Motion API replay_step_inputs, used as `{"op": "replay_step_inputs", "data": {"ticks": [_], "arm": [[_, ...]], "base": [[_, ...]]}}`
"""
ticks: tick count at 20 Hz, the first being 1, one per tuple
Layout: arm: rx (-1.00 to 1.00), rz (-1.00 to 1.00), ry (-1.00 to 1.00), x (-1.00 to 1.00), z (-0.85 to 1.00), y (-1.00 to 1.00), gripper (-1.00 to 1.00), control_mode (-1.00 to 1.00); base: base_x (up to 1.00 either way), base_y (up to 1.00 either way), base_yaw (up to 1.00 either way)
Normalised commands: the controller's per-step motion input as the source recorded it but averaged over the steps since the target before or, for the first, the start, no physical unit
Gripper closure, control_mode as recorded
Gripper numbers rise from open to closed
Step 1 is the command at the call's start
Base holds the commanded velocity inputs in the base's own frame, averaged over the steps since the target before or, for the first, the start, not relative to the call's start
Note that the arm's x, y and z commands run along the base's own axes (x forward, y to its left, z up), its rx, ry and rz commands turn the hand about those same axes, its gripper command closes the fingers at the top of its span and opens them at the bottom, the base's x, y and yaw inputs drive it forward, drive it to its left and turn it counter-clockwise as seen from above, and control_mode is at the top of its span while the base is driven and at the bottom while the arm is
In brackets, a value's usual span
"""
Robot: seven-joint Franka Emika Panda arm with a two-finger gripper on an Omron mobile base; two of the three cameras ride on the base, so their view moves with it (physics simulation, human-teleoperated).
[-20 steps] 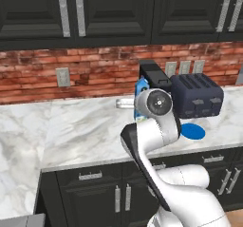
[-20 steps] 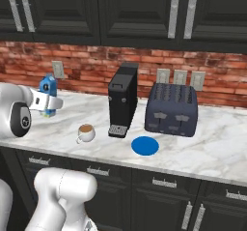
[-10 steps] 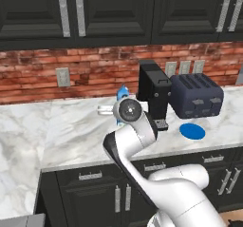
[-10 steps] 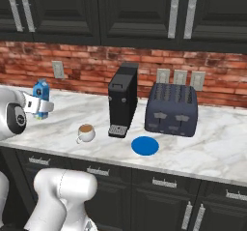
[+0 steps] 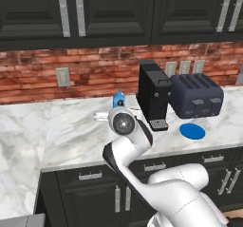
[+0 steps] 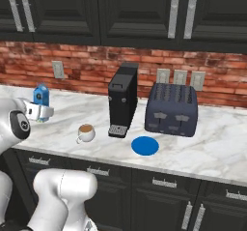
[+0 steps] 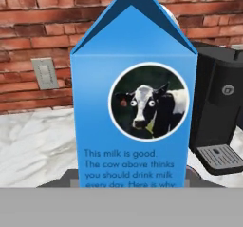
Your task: Take a sugar cube from the saucer and place it inside the coffee. Then, grab milk from the fridge and place it next to the coffee on the counter to sweeten the coffee.
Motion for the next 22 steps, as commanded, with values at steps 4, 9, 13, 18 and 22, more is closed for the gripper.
{"op": "replay_step_inputs", "data": {"ticks": [4,9,13,18,22], "arm": [[0.0,0.0,0.0,0.15,-0.14,0.08,1.0,-1.0],[0.02,0.0,0.01,0.08,-0.12,0.23,1.0,-1.0],[0.02,0.0,0.04,0.0,-0.24,0.31,1.0,-1.0],[0.0,0.0,0.02,-0.02,-0.28,0.26,1.0,-1.0],[0.0,-0.03,0.0,0.0,-0.28,0.02,1.0,-1.0]], "base": [[0.0,0.0,0.0],[0.0,0.0,0.0],[0.0,0.0,0.0],[0.0,0.0,0.0],[0.0,0.0,0.0]]}}
